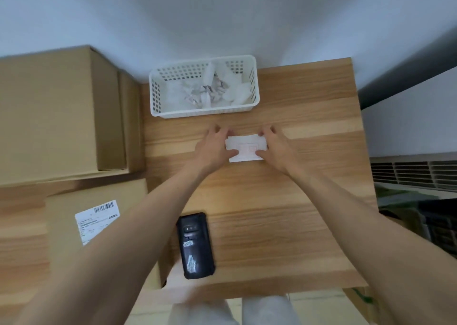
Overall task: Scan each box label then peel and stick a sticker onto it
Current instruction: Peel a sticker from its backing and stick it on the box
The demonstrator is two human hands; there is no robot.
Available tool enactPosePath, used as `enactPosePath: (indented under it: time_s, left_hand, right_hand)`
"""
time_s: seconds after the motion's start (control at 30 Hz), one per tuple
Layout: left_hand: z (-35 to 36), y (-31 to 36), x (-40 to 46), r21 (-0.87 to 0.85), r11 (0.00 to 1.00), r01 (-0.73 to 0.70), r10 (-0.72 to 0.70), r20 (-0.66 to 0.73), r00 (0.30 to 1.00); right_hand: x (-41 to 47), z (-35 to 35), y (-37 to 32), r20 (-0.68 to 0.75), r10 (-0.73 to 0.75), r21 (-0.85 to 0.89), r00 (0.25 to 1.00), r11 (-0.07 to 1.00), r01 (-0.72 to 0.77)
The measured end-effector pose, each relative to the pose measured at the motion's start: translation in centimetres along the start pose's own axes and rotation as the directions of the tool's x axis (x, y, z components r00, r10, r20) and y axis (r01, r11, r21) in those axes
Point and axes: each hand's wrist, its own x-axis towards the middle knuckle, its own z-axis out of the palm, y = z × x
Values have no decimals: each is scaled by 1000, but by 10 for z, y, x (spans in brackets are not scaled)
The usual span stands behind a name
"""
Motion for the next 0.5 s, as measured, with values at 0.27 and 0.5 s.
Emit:
enactPosePath:
  time_s: [0.27,0.5]
  left_hand:
    - [8,0,12,-97,994,41,-47,-53,998]
    - [10,-8,11,-209,977,43,-59,-72,996]
  right_hand:
    - [13,-2,1,-71,-42,81,997,996,48]
    - [19,0,4,-125,-14,185,992,982,37]
